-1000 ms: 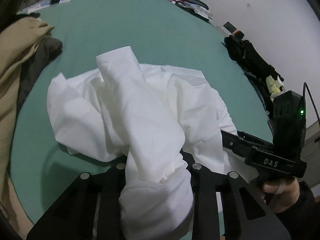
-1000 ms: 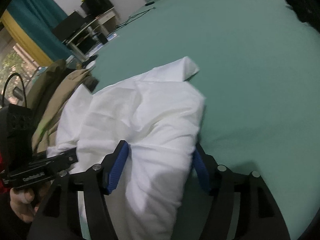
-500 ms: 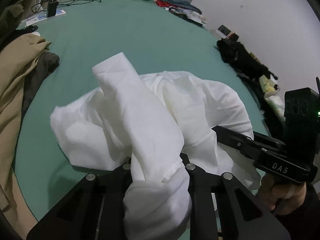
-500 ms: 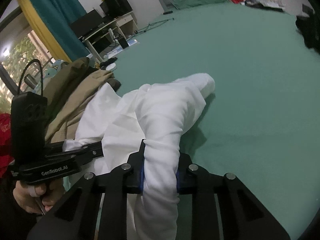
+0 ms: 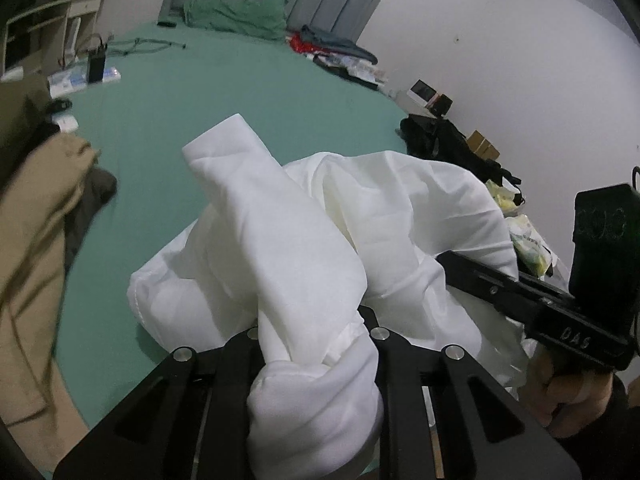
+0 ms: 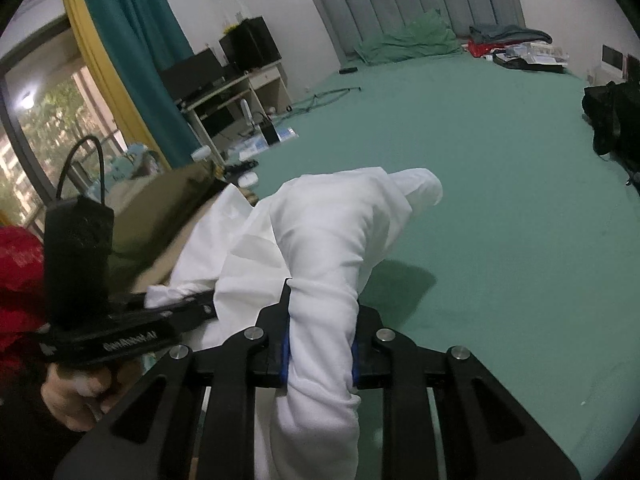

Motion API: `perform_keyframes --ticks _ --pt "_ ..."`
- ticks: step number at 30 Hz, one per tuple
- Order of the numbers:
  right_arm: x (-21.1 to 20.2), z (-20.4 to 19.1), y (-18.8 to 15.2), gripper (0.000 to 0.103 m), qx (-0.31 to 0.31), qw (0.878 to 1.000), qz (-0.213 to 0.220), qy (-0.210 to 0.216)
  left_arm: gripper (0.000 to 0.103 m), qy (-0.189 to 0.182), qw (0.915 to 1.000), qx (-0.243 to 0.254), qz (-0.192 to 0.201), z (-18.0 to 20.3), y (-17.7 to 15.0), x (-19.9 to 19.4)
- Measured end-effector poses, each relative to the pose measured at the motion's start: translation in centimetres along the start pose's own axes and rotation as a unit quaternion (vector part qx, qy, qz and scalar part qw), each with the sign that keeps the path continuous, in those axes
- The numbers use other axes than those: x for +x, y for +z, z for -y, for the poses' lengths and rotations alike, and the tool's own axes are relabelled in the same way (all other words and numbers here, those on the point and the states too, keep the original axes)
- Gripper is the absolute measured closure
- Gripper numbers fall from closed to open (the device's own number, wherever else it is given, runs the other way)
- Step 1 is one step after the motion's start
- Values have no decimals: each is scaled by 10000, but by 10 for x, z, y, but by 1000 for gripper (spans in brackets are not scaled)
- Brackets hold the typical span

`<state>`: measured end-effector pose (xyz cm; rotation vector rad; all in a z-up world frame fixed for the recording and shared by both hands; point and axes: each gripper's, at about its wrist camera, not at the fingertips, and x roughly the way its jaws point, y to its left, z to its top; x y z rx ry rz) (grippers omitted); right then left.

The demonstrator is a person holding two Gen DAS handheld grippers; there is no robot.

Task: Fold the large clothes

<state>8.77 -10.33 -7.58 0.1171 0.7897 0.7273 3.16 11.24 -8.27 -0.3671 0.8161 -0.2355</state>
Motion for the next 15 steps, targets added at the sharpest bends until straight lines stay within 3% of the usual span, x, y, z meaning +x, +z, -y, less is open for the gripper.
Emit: perform_keyframes --ticks 8,15 --pt "3 -38 24 82 -320 9991 240 122 85 214 9989 25 420 -8 19 -43" --pt "28 -65 32 82 -593 9977 248 195 84 466 9975 -86 527 -32 25 -57"
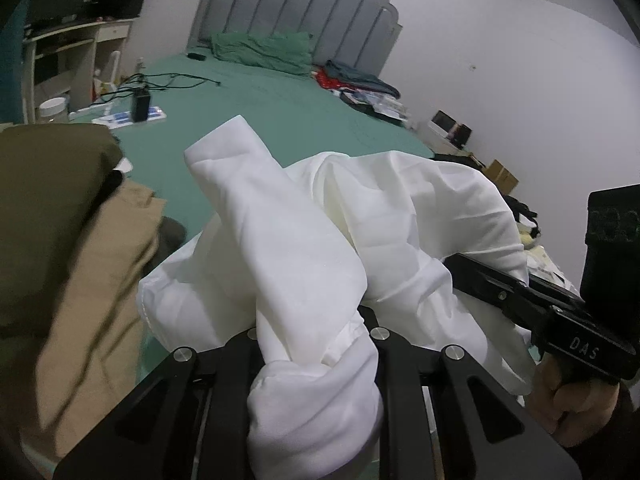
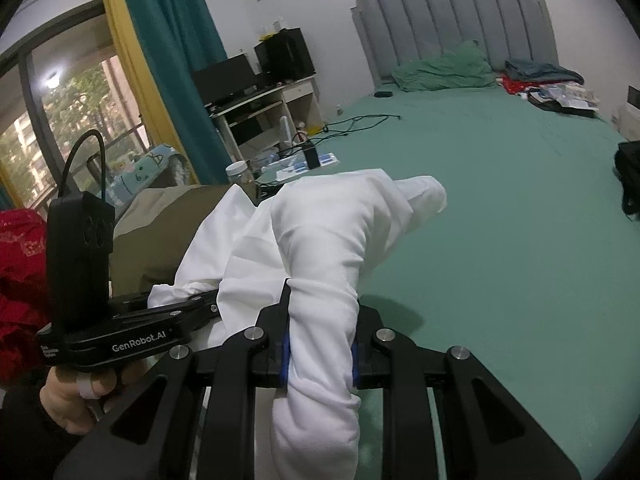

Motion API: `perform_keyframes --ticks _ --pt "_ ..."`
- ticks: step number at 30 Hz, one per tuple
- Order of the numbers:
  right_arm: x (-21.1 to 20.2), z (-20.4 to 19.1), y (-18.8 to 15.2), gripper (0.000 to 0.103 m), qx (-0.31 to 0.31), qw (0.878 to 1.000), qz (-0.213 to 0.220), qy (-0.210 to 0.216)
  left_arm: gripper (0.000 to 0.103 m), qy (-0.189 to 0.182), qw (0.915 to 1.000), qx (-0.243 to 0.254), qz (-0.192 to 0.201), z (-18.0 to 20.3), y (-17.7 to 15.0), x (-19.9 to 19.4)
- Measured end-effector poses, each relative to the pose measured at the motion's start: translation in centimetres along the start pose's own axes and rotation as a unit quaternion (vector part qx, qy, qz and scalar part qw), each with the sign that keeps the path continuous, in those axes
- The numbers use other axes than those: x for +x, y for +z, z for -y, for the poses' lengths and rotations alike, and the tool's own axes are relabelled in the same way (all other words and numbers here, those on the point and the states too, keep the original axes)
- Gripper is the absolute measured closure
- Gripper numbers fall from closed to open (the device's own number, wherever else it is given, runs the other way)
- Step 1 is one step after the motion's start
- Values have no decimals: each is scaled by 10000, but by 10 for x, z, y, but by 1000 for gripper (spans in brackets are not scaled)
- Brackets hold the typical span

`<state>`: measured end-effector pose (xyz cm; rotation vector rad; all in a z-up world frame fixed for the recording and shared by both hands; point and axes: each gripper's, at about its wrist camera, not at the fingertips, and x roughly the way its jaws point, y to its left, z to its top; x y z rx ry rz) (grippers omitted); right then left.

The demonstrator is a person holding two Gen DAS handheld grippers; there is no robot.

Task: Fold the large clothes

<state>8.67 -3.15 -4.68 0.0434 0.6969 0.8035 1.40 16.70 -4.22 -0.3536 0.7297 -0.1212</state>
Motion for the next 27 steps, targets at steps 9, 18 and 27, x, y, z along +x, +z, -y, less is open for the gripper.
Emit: perform_keyframes --ticks 9,18,27 --pt "32 -11 -10 82 -168 9996 -212 26 84 296 9995 -111 -84 -37 -6 12" --pt "75 11 -37 82 265 9972 -688 81 84 531 9961 -251 -660 -69 -23 59" --pt "105 35 -69 77 487 9914 -1209 -135 83 647 9906 -527 -1087 -90 -47 86"
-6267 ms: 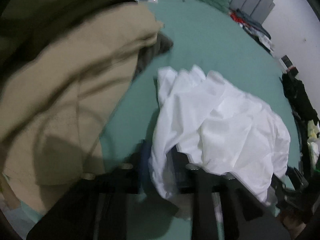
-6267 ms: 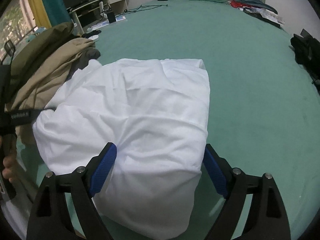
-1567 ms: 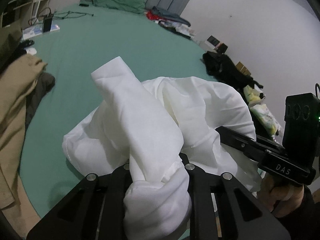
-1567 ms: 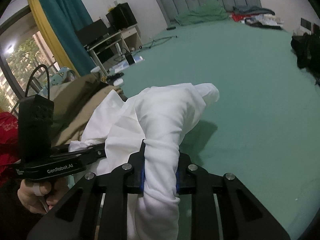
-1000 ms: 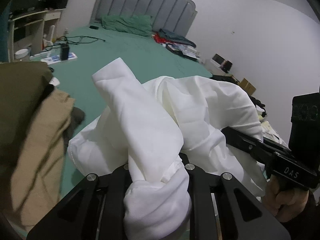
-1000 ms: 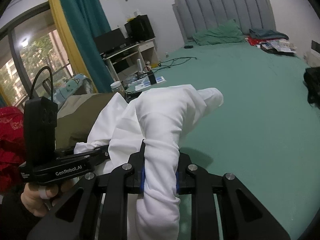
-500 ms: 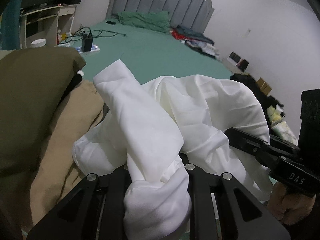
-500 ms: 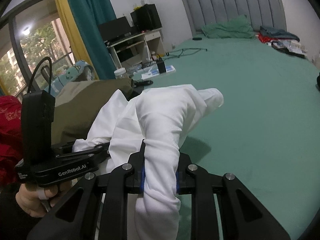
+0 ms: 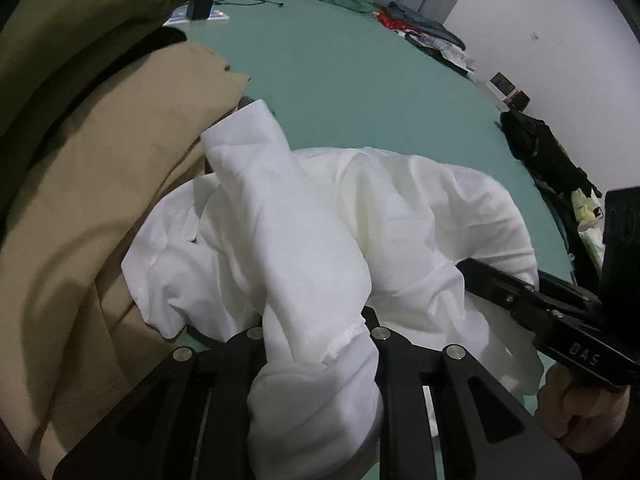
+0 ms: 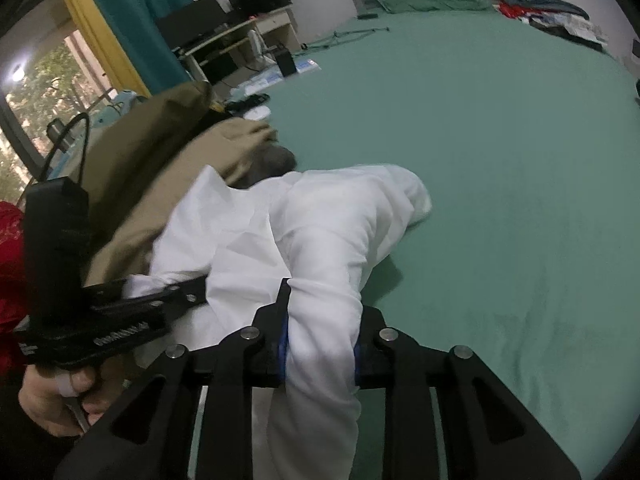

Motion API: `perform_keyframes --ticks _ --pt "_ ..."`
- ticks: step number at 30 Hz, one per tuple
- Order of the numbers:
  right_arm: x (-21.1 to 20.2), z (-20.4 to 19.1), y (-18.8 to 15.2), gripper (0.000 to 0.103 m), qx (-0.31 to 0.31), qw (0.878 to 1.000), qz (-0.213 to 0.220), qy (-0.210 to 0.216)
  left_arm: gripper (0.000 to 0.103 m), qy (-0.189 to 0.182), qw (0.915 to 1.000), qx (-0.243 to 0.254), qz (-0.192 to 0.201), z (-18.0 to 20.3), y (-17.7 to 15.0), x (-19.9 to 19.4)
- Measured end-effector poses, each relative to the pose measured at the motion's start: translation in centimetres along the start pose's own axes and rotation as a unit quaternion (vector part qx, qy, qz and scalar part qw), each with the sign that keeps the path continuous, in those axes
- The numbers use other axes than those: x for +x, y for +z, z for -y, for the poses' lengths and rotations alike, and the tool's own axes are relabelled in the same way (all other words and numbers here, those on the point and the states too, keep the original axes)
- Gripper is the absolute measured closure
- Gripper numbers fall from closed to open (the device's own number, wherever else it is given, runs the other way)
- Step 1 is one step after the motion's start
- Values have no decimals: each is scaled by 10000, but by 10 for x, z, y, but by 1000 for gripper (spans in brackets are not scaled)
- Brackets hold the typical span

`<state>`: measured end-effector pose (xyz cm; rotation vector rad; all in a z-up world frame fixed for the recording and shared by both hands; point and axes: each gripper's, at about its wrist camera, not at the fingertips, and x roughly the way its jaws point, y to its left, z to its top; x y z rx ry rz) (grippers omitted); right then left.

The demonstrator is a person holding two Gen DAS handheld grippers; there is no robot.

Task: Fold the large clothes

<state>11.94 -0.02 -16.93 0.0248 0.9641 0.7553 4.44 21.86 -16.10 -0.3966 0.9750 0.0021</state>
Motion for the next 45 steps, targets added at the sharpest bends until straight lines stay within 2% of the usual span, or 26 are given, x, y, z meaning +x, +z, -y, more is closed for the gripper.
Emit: perform_keyframes --ticks 6,12,14,16,22,34,45 --pt "6 12 -7 68 124 9997 -143 -156 76 79 9997 -225 -100 -13 0 10" --pt "6 19 -8 60 190 9993 -203 -253 74 94 9995 -276 -131 -14 4 13" --pt "5 20 -9 55 190 9991 -217 -303 74 66 9993 -325 -159 -17 2 13" --pt "4 20 -9 43 198 9986 -231 -429 73 70 9989 -410 -218 -17 3 12" --pt "-3 29 -9 27 424 9967 -328 -603 66 256 9981 -522 -206 -19 1 0" --pt "-36 39 -13 24 586 9945 -370 -786 47 720 9953 -642 122 -8 2 -38" --pt "-77 46 -22 23 671 9933 -249 -903 46 928 9931 -643 321 5 -1 -84"
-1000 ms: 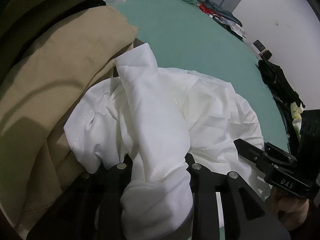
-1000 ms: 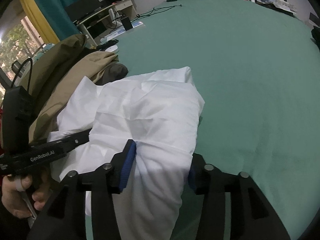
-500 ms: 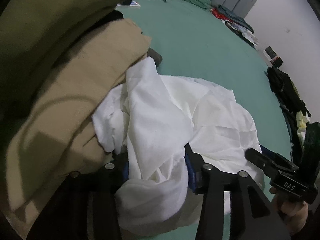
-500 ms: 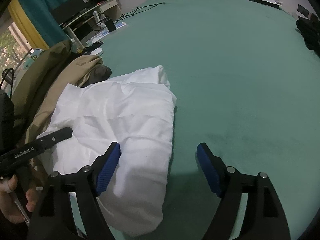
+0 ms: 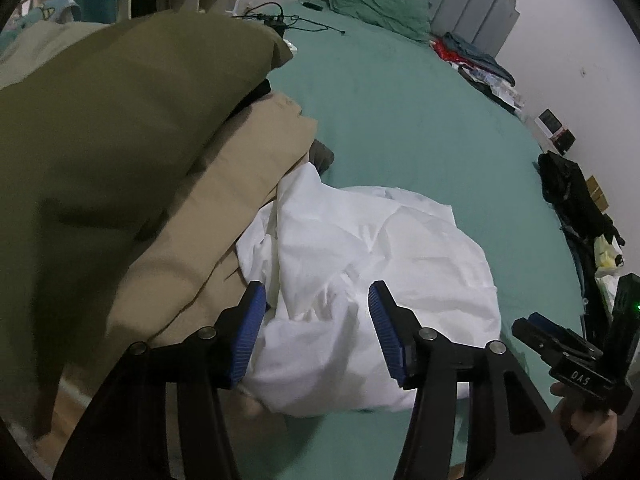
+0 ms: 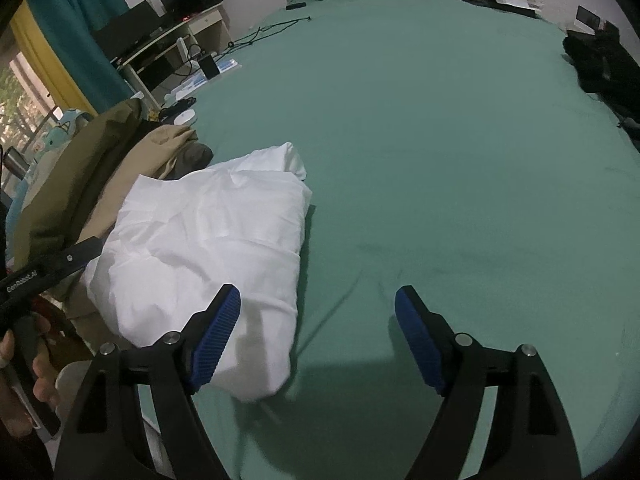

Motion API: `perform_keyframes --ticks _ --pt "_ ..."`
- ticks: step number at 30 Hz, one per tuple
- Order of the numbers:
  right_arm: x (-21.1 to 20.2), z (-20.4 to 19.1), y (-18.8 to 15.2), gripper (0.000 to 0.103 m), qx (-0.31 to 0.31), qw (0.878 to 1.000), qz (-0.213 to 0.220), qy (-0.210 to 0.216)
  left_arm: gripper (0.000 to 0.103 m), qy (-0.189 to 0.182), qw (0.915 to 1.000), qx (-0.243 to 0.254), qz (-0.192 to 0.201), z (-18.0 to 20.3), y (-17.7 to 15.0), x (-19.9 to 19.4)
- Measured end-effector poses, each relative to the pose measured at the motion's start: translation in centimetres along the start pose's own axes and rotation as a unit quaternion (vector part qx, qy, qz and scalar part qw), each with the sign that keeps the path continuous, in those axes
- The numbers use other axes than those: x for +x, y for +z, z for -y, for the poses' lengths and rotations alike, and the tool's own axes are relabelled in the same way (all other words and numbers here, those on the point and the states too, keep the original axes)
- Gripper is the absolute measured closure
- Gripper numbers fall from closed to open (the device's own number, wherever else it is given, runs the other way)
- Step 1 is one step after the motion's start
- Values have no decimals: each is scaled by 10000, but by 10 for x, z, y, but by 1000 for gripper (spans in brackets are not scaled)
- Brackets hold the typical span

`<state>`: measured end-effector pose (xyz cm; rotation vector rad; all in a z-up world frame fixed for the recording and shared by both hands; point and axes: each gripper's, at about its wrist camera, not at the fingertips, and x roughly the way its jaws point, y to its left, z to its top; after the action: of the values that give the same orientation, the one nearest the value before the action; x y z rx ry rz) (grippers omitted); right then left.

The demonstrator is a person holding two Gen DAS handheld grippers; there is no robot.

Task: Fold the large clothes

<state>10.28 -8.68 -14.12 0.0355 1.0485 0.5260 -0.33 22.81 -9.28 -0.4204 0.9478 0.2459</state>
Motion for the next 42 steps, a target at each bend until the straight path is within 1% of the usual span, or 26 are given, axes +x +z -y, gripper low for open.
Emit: perform_keyframes --ticks 3,8,10,13,20,22,27,29,32,34,35,37,38,42 --pt "-13 6 -4 23 33 10000 61 -44 46 -3 10000 72 35 3 -4 -12" --pt "-32 18 -11 23 153 9997 150 -67 46 117 9997 170 149 18 -13 -38" --pt "-41 25 -15 23 202 9996 200 -86 46 102 9996 195 198 25 -16 -46" --pt "-55 35 -20 23 270 9992 268 -106 46 -22 9994 235 252 35 -22 -57" --pt "-86 55 -30 23 398 9981 439 -195 46 -179 9983 406 389 63 -38 -82" --pt "-96 62 -32 23 450 9973 522 -245 46 -375 9969 443 534 73 -42 -92" --pt "-126 78 -30 23 566 9943 810 -391 46 -598 9937 522 787 95 -47 -111" --pt "-139 83 -29 23 585 9928 942 -456 46 -620 9925 569 890 103 -47 -118" --pt "-159 88 -27 23 585 9903 1141 -543 46 -729 9890 759 1037 120 -47 -132" --pt "-172 90 -26 23 574 9884 1263 -609 46 -677 9873 906 1117 132 -46 -140" --pt "-180 91 -26 23 556 9873 1335 -654 46 -601 9870 944 1152 136 -46 -143" --pt "-190 91 -25 23 520 9855 1444 -721 46 -333 9868 982 1243 145 -45 -150" --pt "-196 91 -25 23 502 9846 1497 -751 46 -288 9865 980 1283 148 -45 -153" --pt "-218 88 -24 23 382 9807 1711 -869 46 -316 9826 1012 1525 158 -44 -169"
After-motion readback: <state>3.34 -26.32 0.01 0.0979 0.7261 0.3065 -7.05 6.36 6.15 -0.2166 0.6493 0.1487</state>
